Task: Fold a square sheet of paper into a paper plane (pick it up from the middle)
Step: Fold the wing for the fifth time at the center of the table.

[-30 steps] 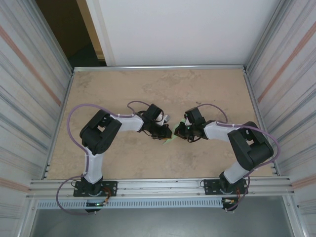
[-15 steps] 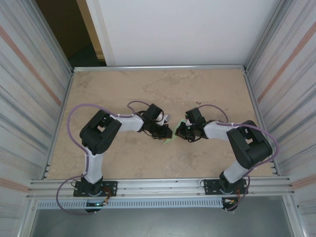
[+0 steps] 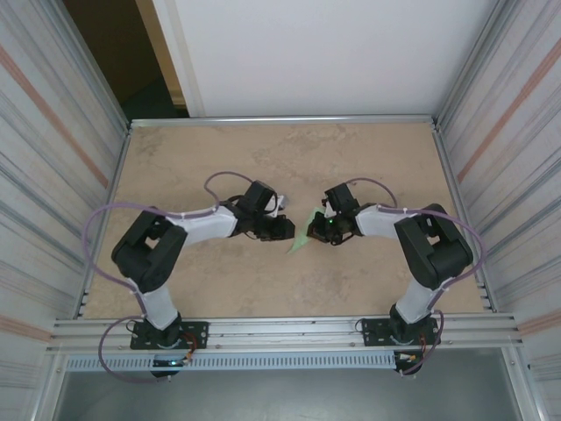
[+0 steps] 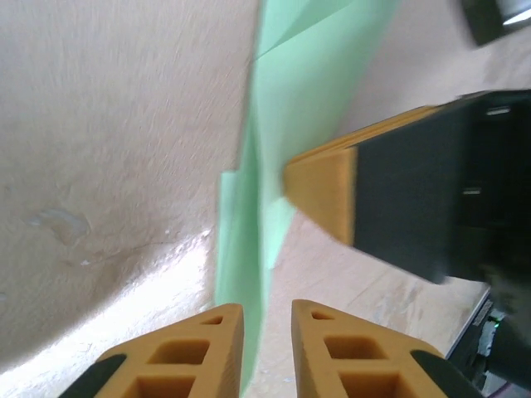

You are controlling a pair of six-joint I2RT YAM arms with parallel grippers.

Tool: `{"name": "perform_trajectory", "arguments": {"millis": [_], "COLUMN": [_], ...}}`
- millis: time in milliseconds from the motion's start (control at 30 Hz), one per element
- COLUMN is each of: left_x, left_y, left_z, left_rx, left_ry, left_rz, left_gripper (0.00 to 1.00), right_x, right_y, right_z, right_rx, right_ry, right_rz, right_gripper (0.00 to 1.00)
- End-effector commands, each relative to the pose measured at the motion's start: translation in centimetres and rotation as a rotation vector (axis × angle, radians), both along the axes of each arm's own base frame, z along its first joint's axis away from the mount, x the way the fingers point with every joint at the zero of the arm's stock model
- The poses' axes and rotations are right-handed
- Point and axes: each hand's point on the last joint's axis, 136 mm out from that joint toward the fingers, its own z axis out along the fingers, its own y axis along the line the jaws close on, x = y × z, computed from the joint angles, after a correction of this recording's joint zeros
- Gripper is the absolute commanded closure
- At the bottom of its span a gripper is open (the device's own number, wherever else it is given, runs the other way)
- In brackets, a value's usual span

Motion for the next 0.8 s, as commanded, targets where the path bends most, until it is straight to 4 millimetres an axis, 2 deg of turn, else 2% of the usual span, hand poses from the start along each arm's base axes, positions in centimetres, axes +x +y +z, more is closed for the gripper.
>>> {"name": "perform_trajectory", "arguments": {"millis": [0,133,267,500,767], "left_x": [0.5,-0.6,-1.3,-1.7,-1.7], "left_y": [-0.1,-2.3,-3.5,-3.9,-3.8], "left_z": [1.2,1.7,0.7,-1.1,-2.3], "left_rx": [-0.035,-0.071,-0.05,-0.024,0.014], "left_ry": [-0.094,-0.117,-0.092,-0.023,0.02], "left_rz": [-0.004,-0.08,-0.124,-0.15,-0.15], "left_gripper": [0.8,0.87,0.93,0.96,0.96], "right_x": [-1.3,-1.2,-1.1,-1.4,-1.5], "right_y": [-0.7,-0.9,-0.9,-1.1,-1.1], "right_z": [-1.4,-1.3,-1.2,-1.7,-2.0], "right_rx": [-0.032,-0.022,-0.013,-0.022,-0.031], "right_ry": [0.058,0.06,0.066,0.095,0.111], "right_rz": [0.084,0.077,0.072,0.065,0.064], "right_gripper": [0.92,0.92,0.92,0.93,0.93]}}
